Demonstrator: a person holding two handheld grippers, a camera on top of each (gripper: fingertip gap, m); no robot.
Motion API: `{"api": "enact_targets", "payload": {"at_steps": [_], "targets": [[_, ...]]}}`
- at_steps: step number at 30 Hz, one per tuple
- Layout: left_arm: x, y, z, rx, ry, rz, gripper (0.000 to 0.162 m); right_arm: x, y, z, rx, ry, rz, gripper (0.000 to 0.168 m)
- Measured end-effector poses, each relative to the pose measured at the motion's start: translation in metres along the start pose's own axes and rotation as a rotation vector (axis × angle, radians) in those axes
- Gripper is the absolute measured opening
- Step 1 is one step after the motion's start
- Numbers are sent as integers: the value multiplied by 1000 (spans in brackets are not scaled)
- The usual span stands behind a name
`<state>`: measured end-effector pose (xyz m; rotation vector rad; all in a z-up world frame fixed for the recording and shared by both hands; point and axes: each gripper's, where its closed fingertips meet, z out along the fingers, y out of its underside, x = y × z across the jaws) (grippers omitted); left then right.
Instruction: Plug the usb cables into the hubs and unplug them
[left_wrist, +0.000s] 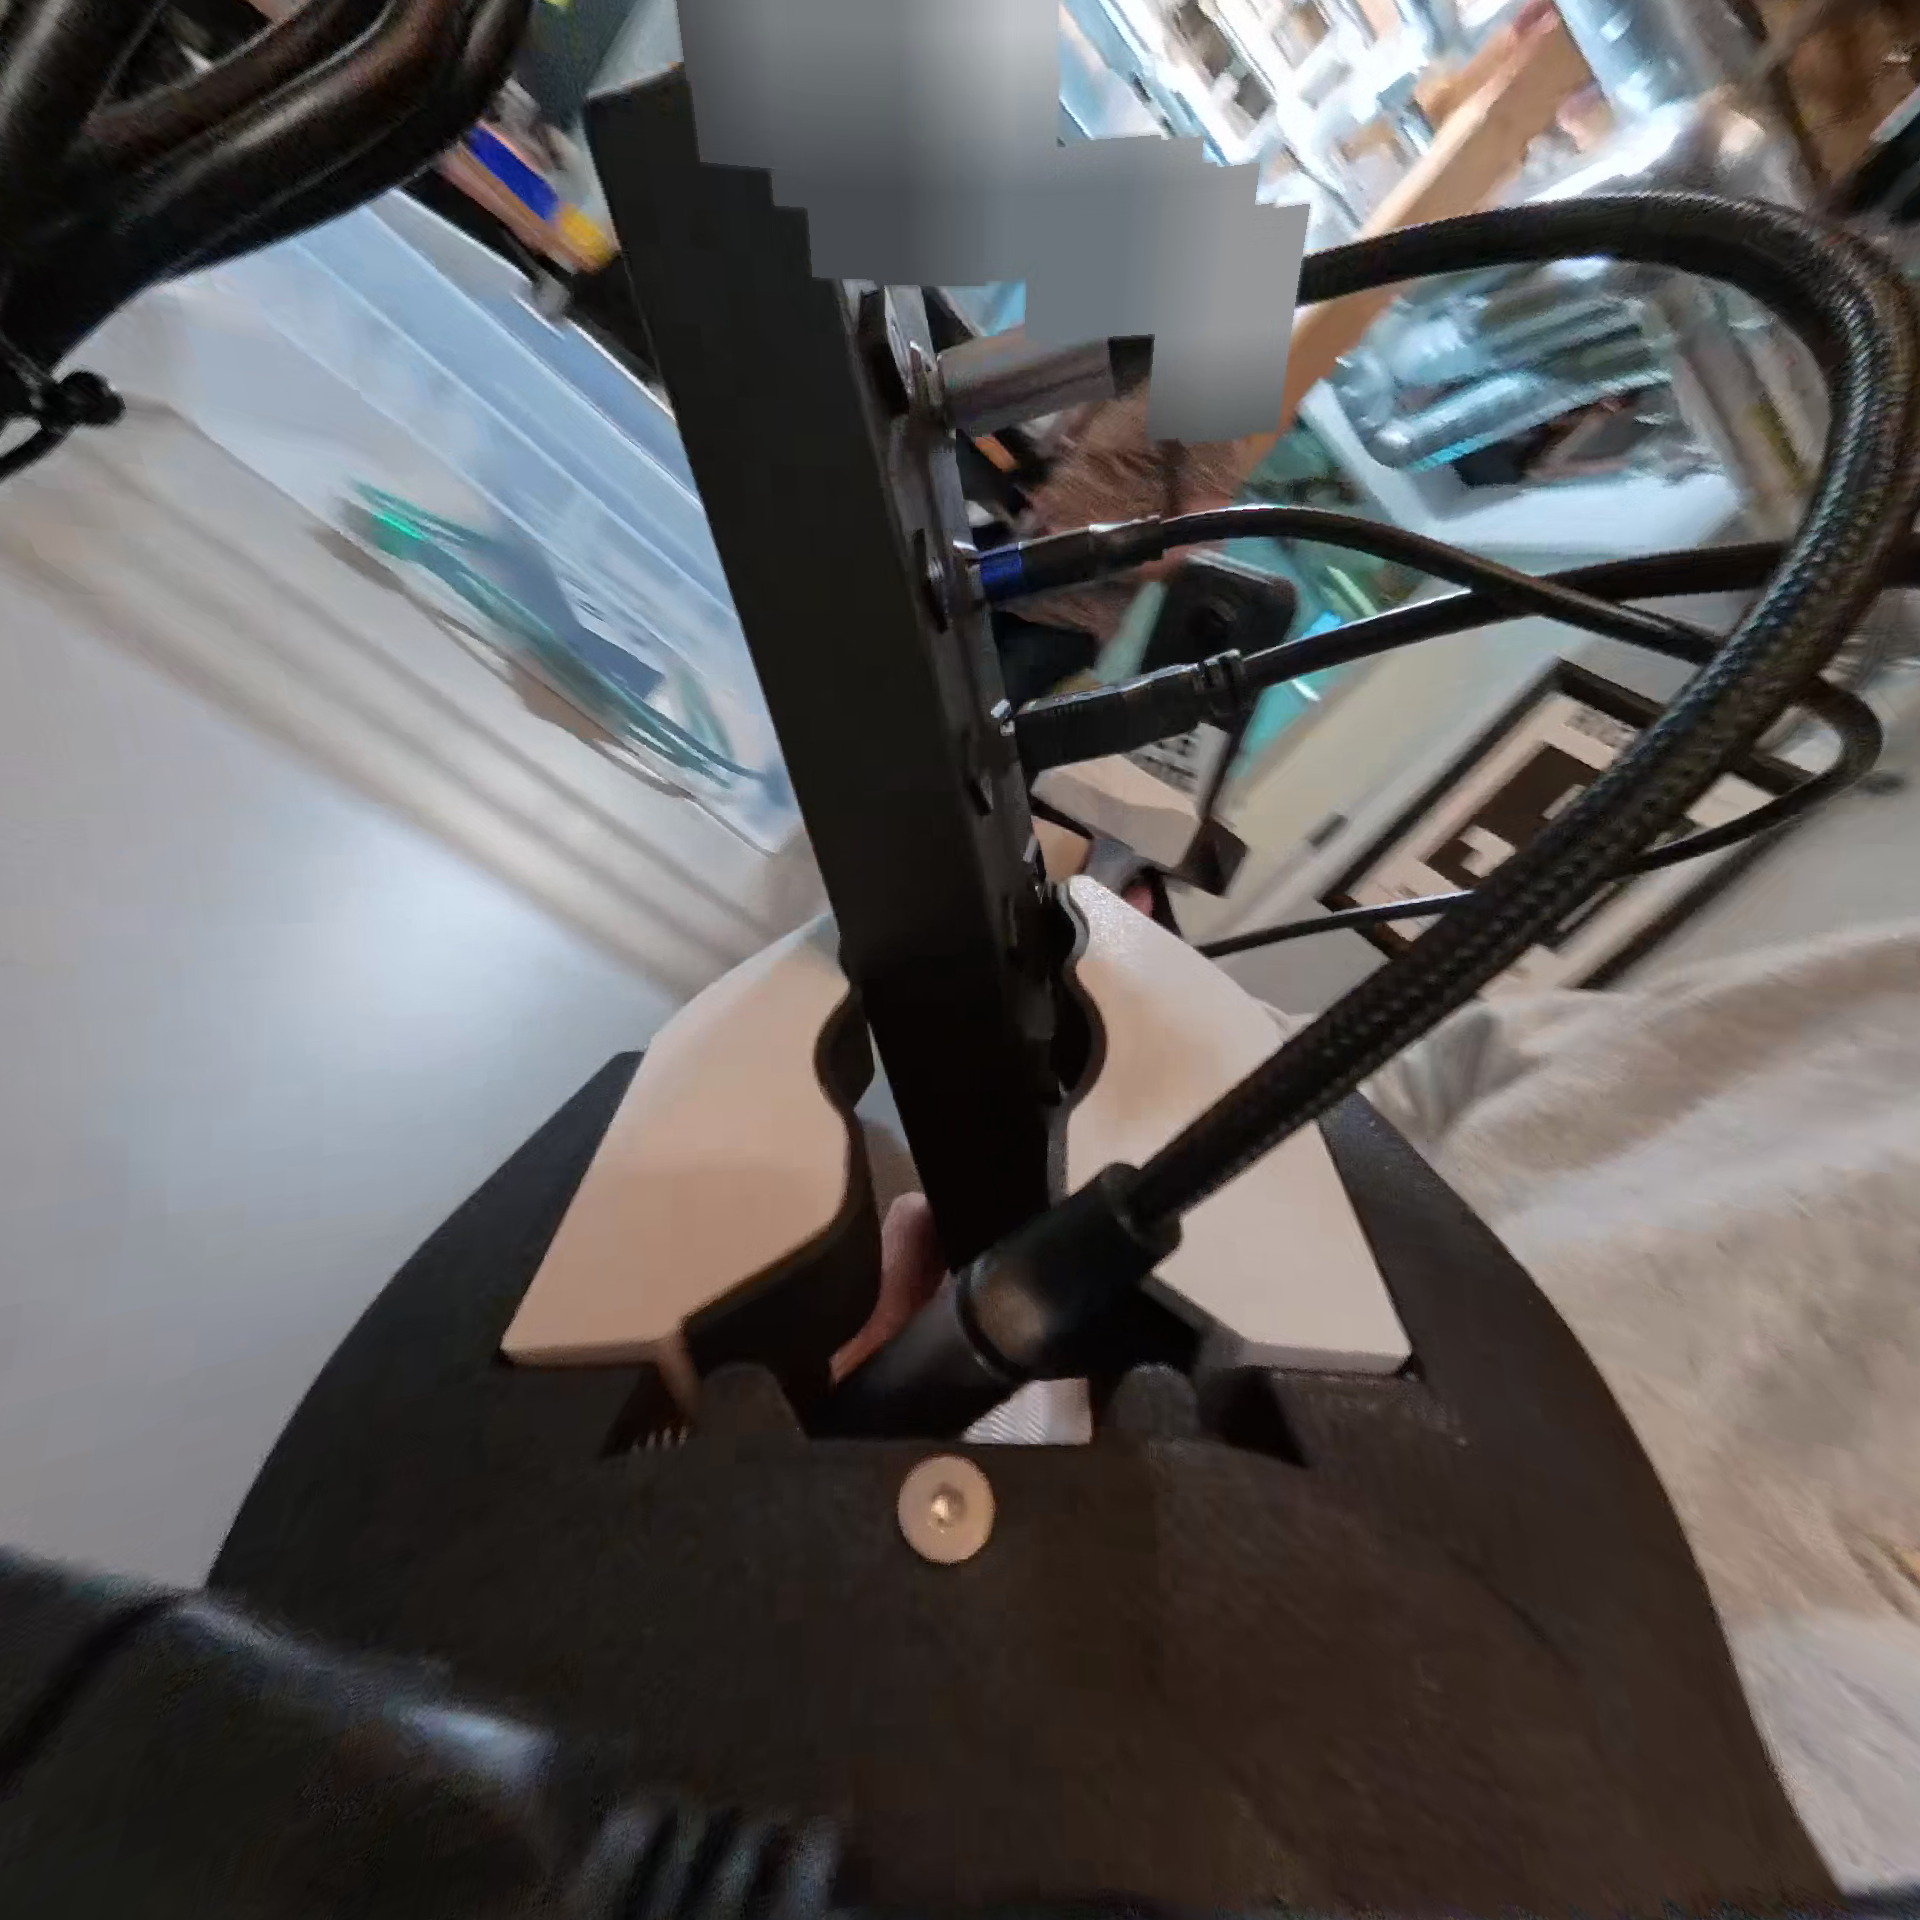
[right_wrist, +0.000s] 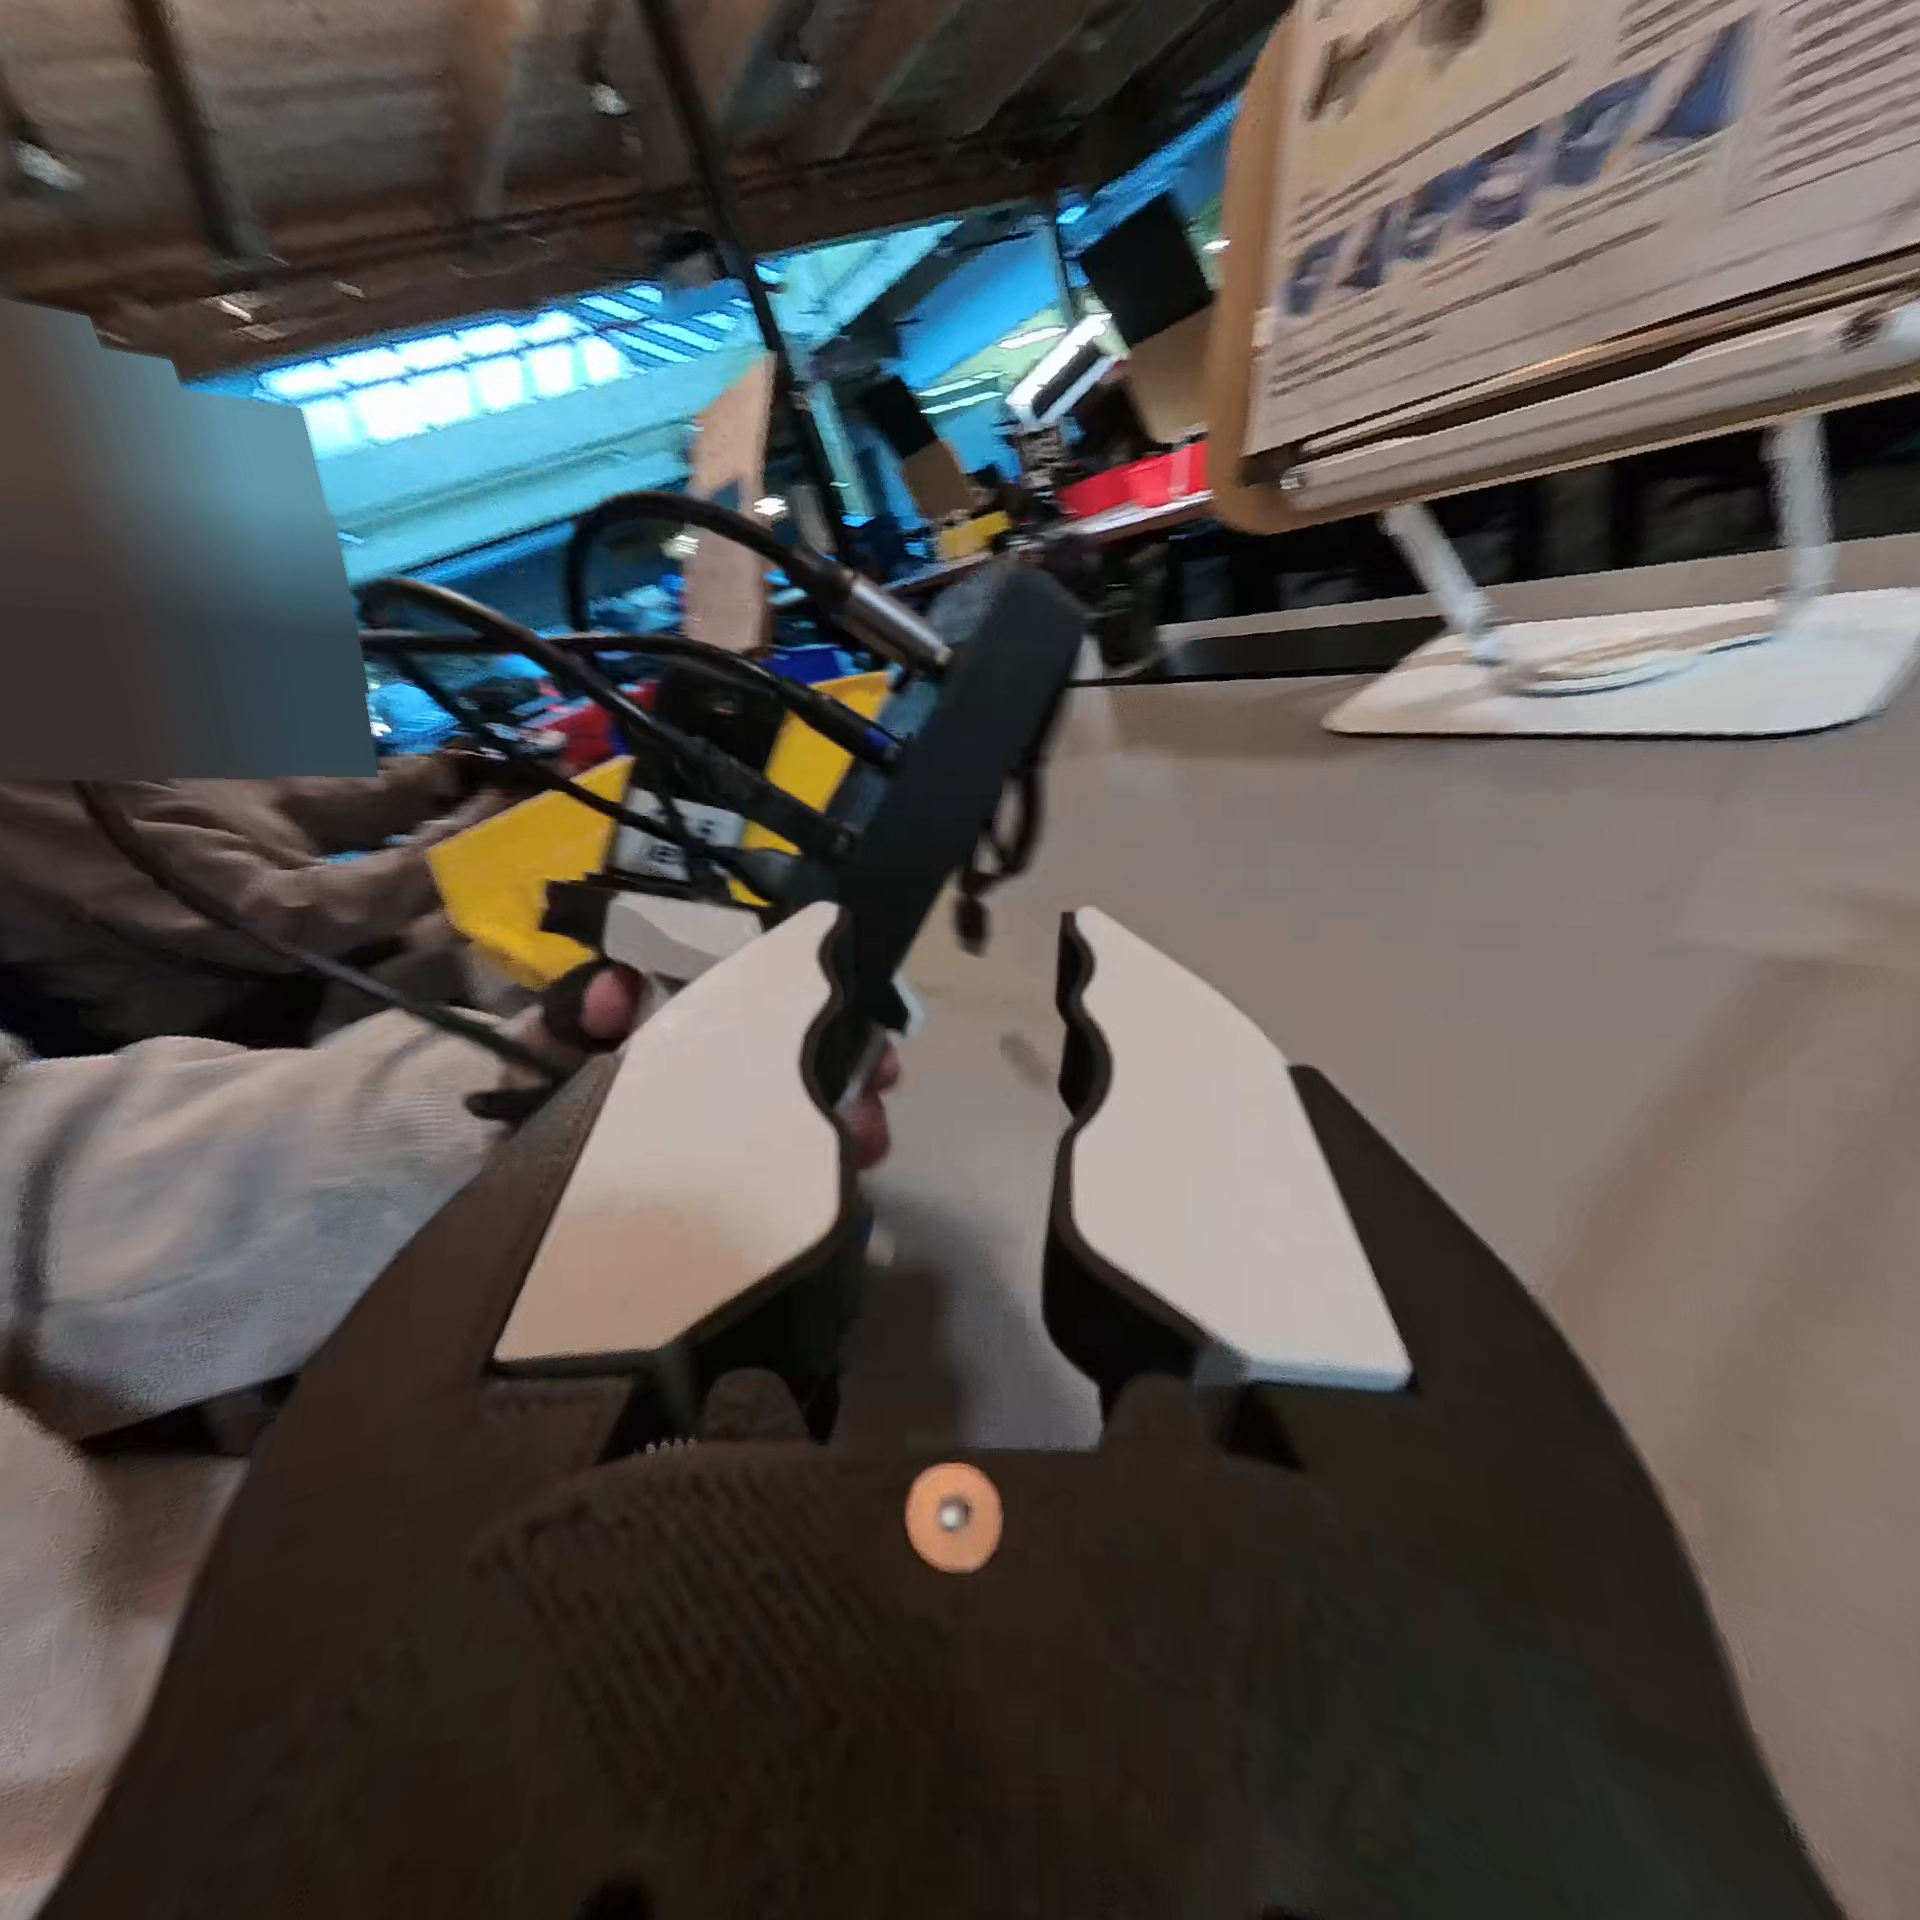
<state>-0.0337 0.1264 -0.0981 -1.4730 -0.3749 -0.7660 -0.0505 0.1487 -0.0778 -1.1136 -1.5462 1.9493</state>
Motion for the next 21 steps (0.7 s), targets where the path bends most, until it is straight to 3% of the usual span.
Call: {"api": "enact_targets", "payload": {"at_steps": [4,8,11,16,21], "targets": [[-23,-15,-13,53,-213,128,32,5,-5,-6,-34,93,-215,30],[-29,-7,-11,-3,-283,190,32,-11,3,0,-94,115,-514,21],[-31,-2,-6,-14,-355,287,31,-17,12,5,-131,134,-612,23],[-29,-12,-11,13,-535,566,31,-22,8,5,-94,134,-578,29],[-23,-21,-14,91,-734,821,32,-32,-4,11,14,99,-196,42]]}}
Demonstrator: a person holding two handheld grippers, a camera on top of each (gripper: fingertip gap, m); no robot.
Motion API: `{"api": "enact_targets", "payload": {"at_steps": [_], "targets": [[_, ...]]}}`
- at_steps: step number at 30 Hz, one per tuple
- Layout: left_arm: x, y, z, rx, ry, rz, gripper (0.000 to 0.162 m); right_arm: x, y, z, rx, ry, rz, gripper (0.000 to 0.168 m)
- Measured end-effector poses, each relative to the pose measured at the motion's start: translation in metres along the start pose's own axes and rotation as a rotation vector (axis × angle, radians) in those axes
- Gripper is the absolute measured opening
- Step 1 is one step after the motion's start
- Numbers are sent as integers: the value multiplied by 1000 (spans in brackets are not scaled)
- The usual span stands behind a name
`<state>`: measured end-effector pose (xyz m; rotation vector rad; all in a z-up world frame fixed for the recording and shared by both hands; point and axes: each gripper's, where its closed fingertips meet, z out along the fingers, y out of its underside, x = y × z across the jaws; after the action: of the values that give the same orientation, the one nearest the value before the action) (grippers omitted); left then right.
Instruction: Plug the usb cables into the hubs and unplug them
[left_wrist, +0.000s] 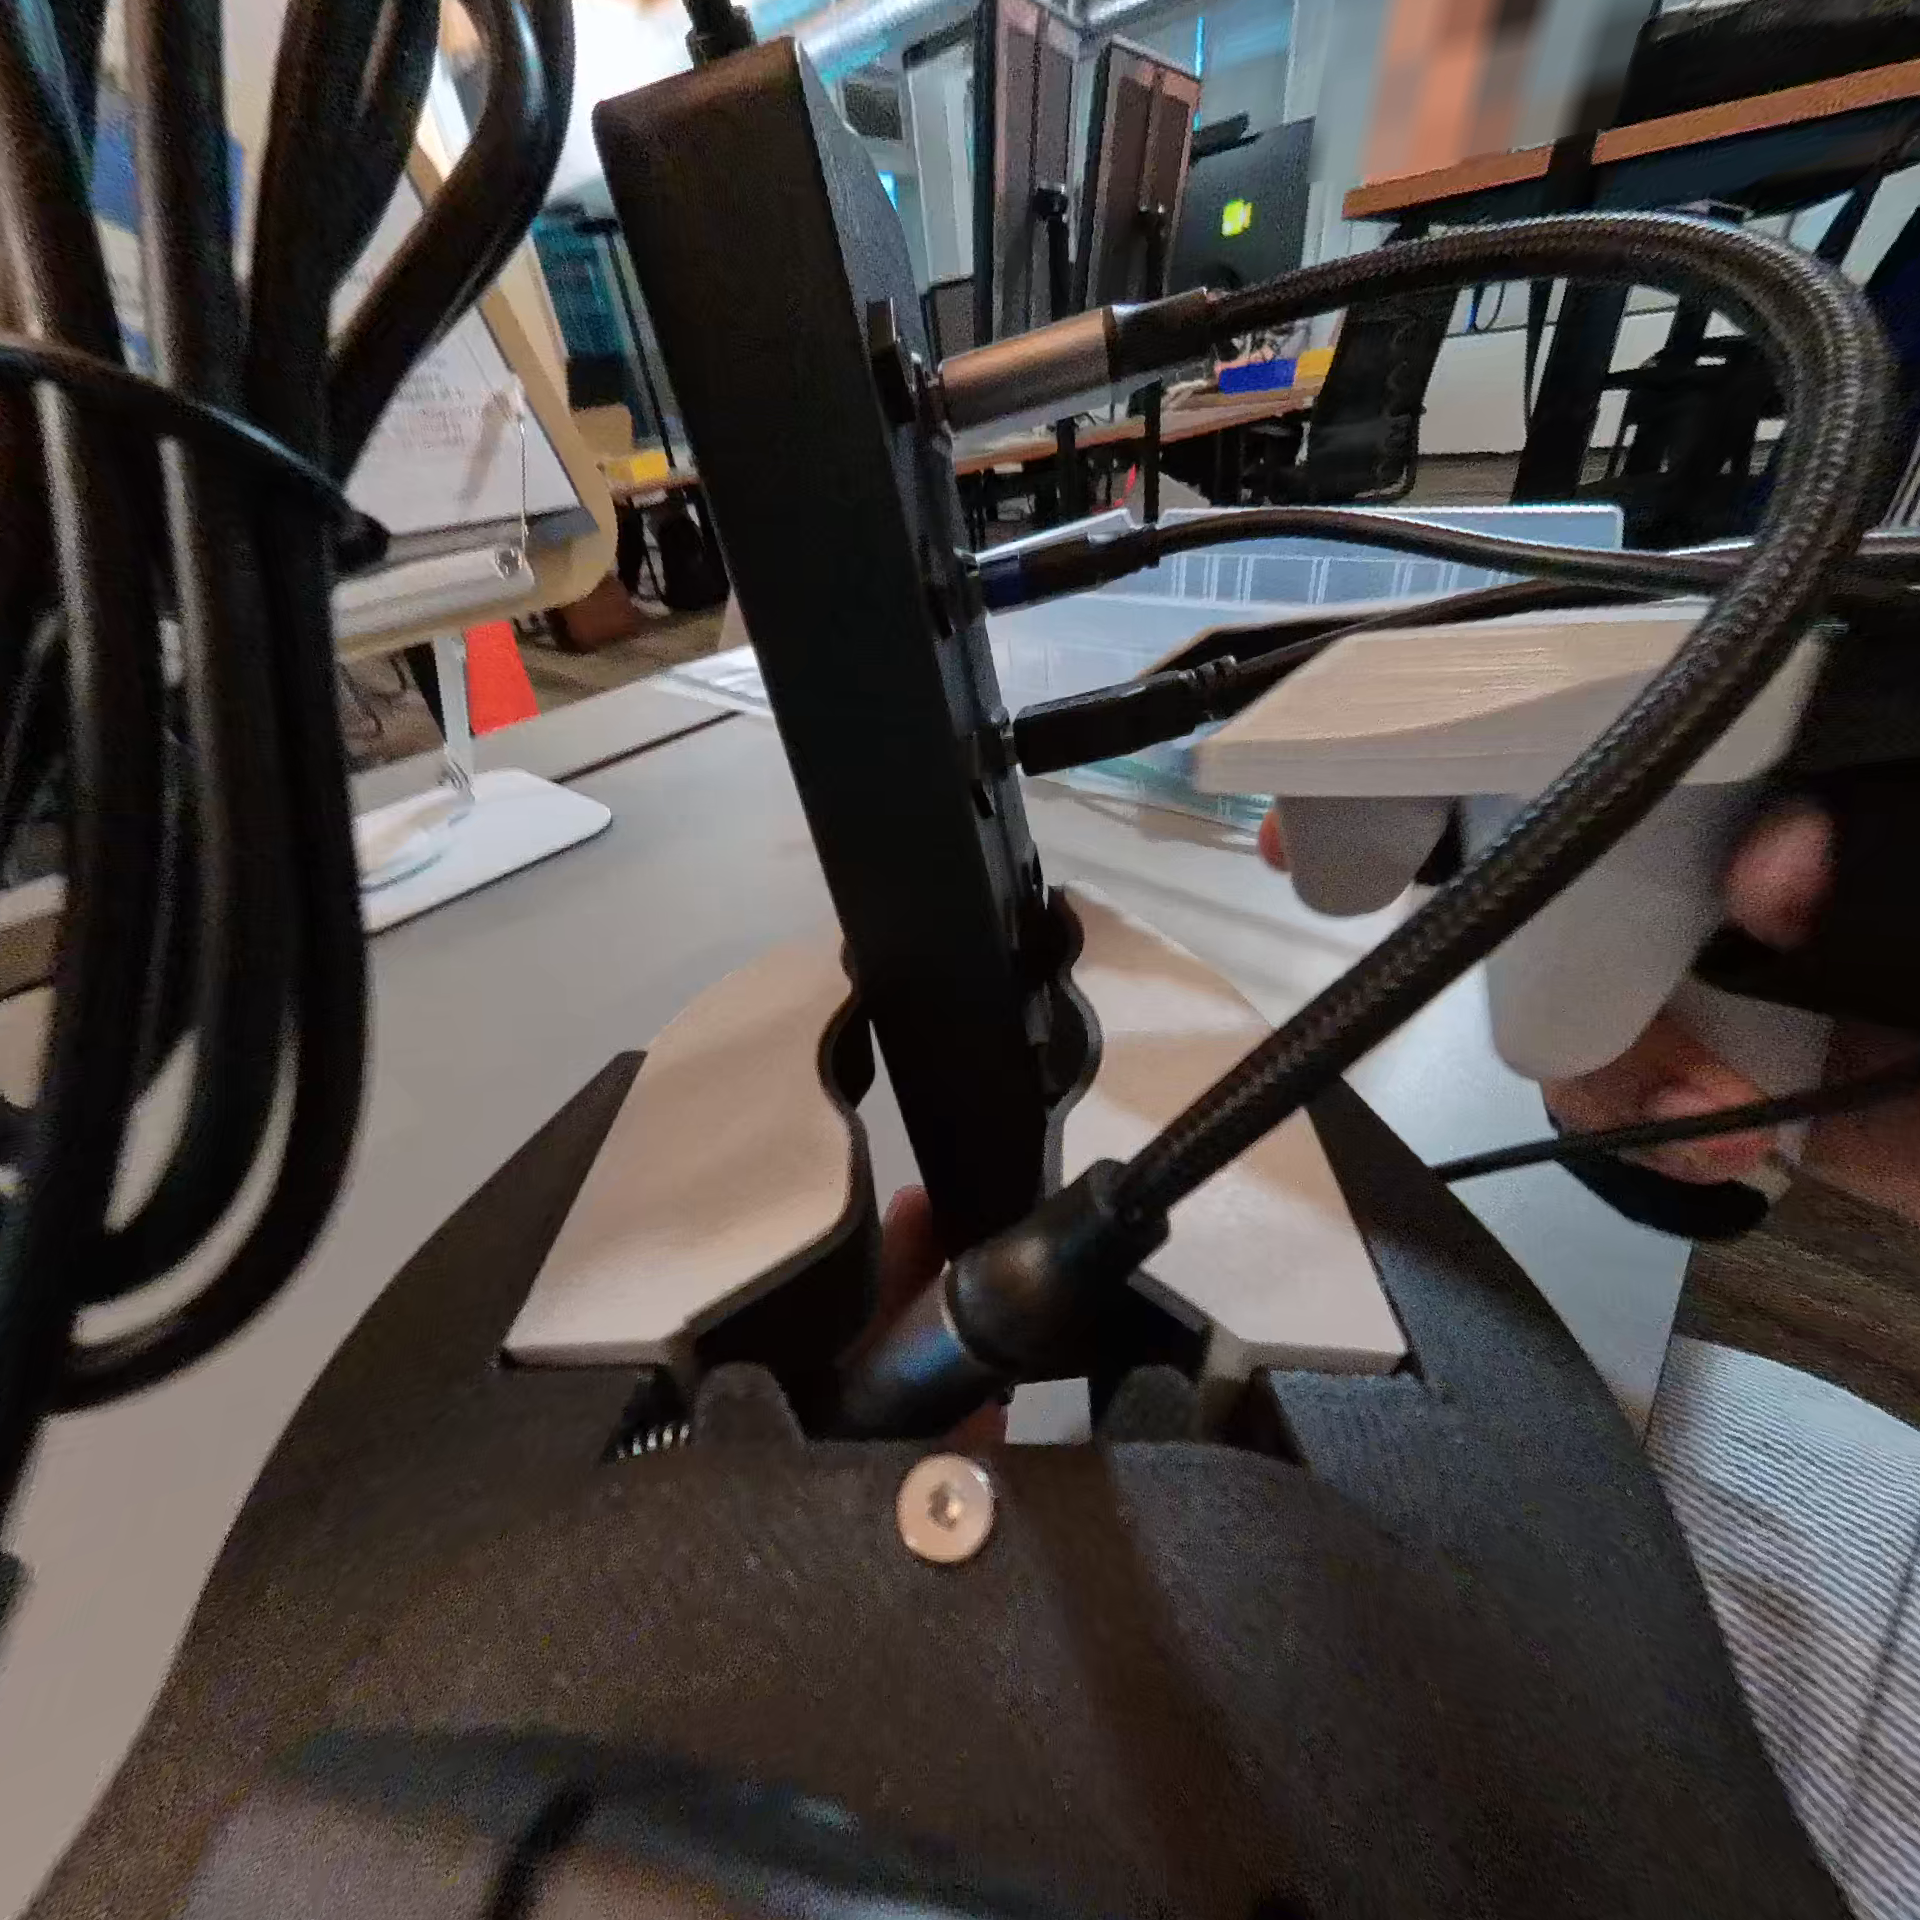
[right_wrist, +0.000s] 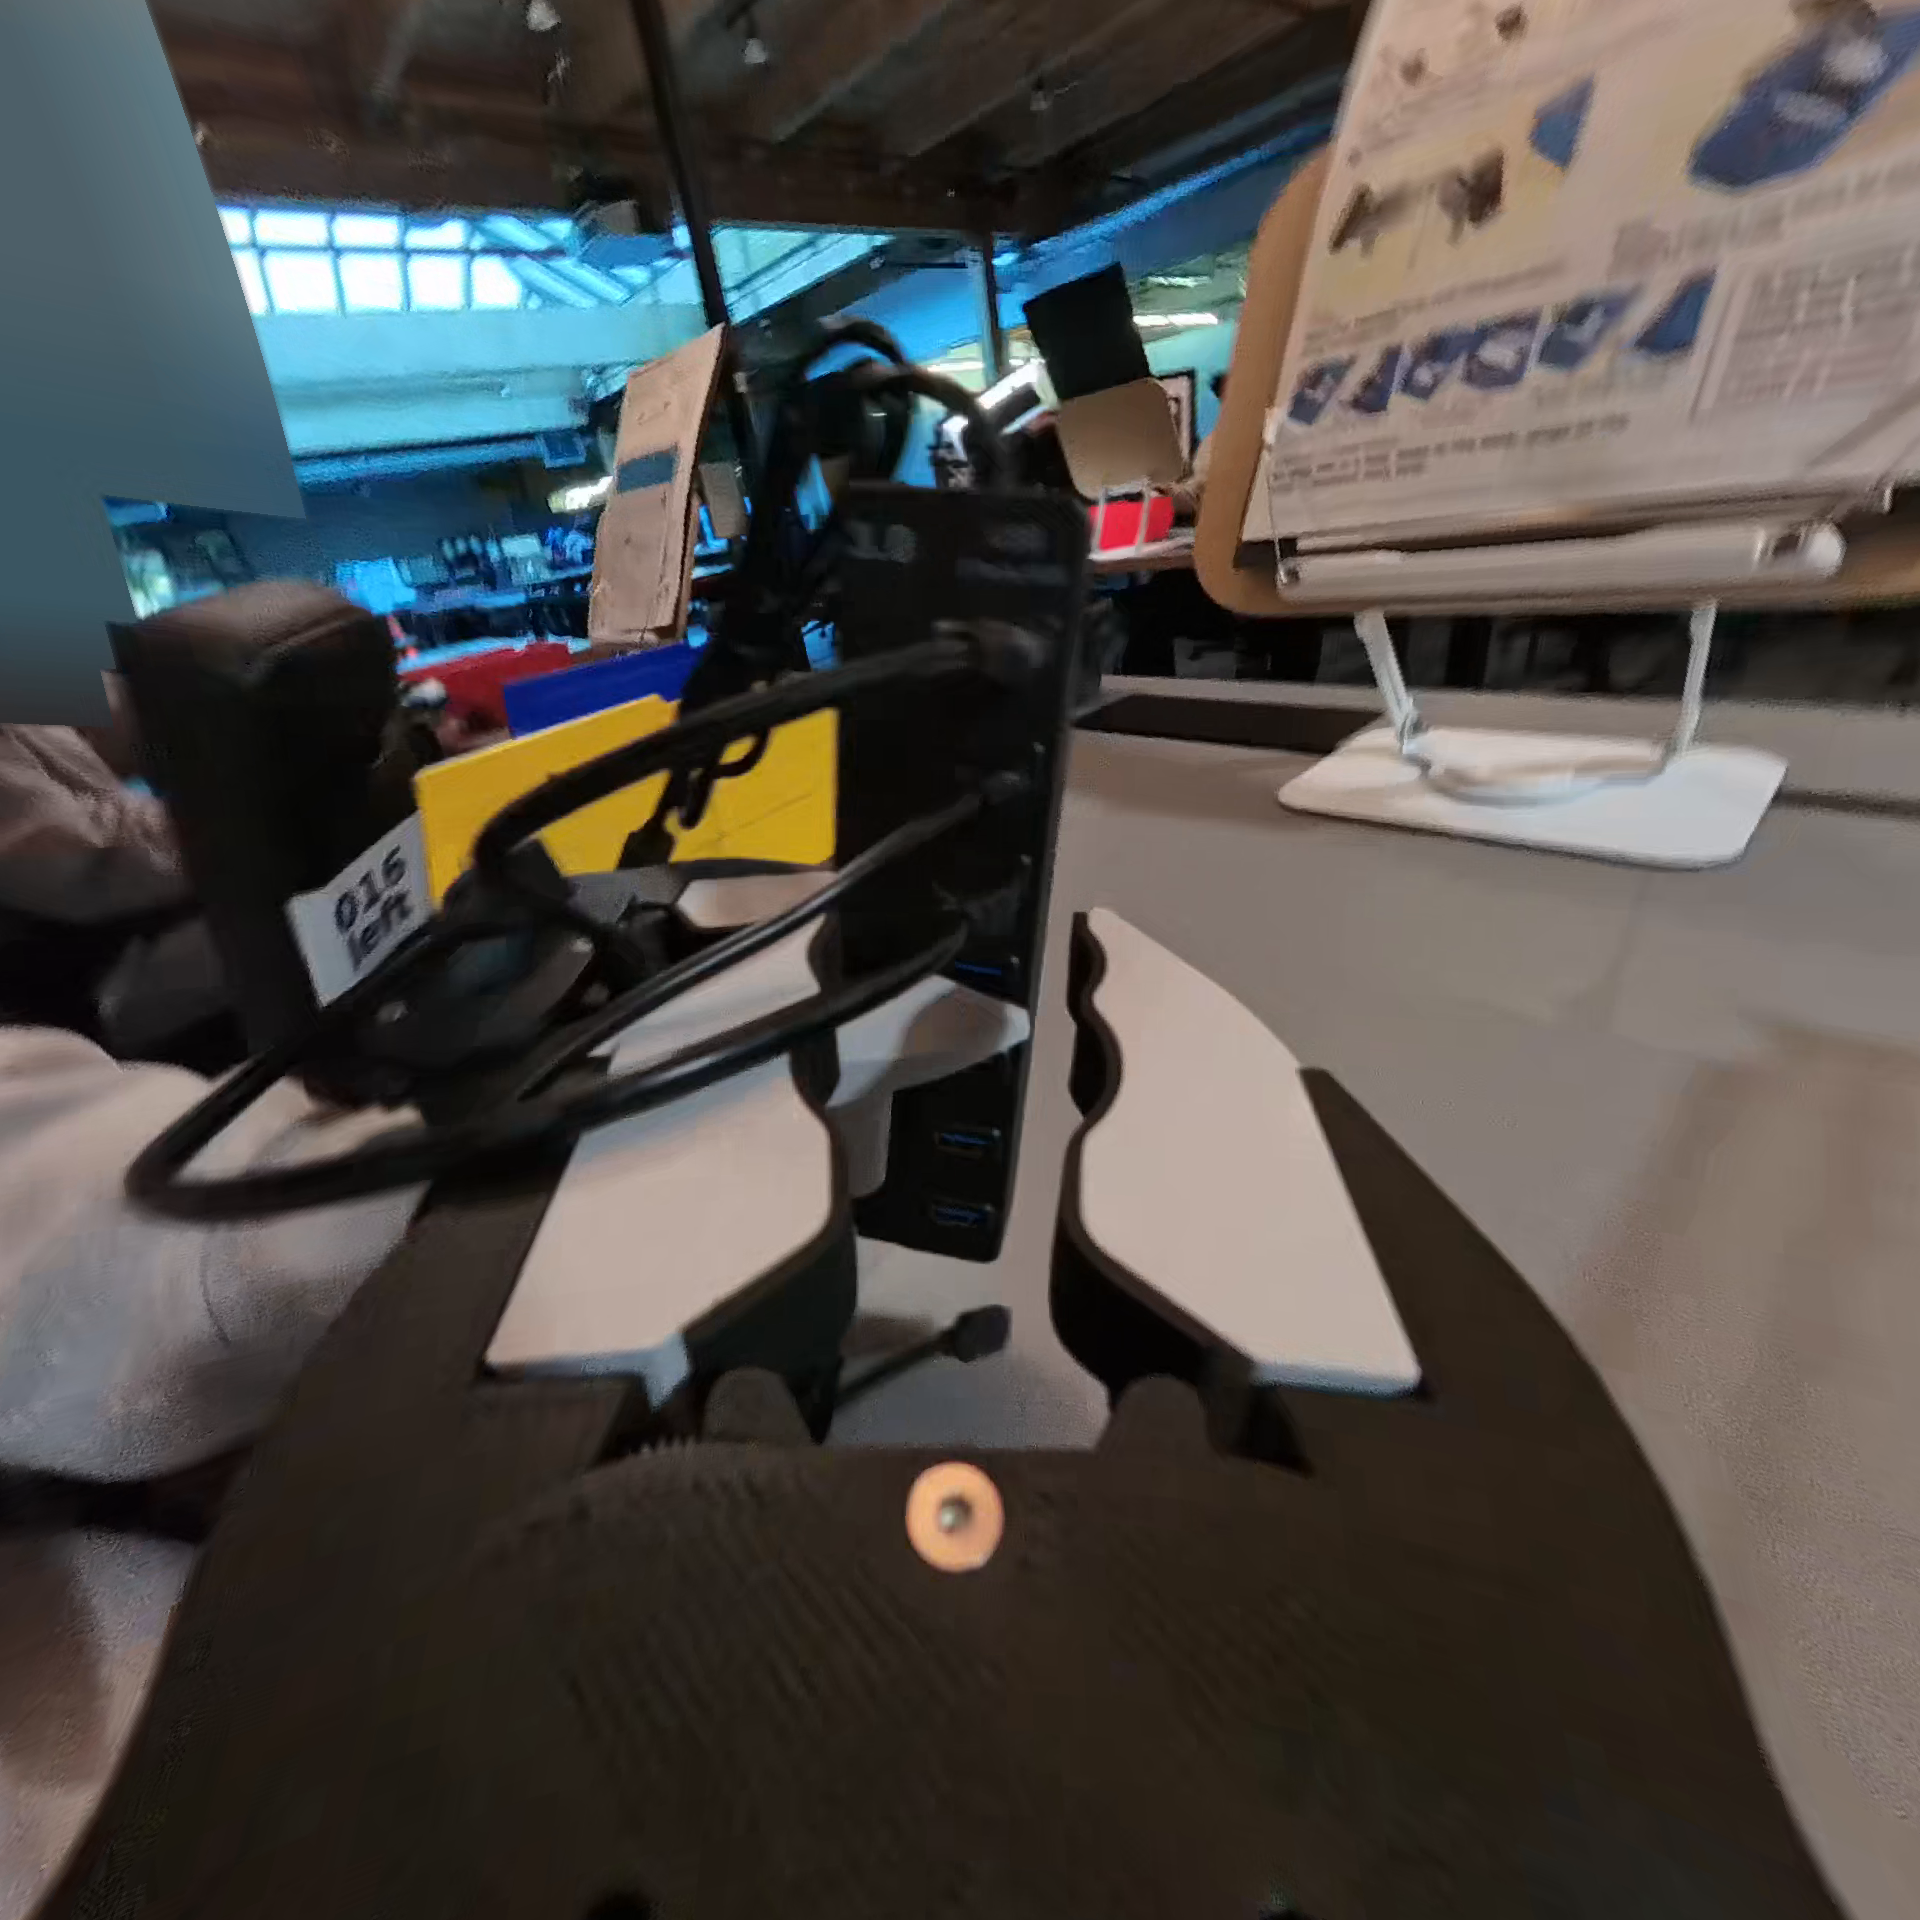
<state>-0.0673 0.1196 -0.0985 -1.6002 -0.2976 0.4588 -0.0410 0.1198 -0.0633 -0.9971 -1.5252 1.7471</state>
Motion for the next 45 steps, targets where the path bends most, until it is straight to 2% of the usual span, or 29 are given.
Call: {"api": "enact_targets", "payload": {"at_steps": [3,5,6,12,15,19,23,26,29,31,34,38,45], "targets": [[12,-3,0,13,-12,72,33,1,1,1,17,8,106,35],[17,-3,0,13,-18,88,33,2,-1,-2,18,18,74,20],[18,-2,1,17,-12,80,33,3,0,-3,8,27,44,19],[23,-8,-3,88,66,85,46,6,11,-3,-76,17,-2,21],[36,-11,-5,119,182,47,58,0,9,-4,-74,-30,-36,19],[44,-15,-9,143,333,-60,65,-6,6,-9,-75,-92,-49,19],[48,-14,-14,121,497,-195,82,-4,8,-11,-81,-159,44,21],[57,-15,-21,102,644,-318,86,1,10,-12,-86,-190,119,20],[62,-16,-24,90,704,-378,90,-3,12,-13,-101,-259,144,20],[59,-16,-22,99,674,-377,82,-7,12,-13,-101,-291,154,20],[41,-16,-16,123,537,-341,48,-8,14,-11,-108,-268,131,22],[35,-9,-11,70,491,-330,37,0,18,-9,-130,-155,4,20],[29,-3,-6,24,425,-358,26,7,22,-8,-171,-18,-204,20]]}}
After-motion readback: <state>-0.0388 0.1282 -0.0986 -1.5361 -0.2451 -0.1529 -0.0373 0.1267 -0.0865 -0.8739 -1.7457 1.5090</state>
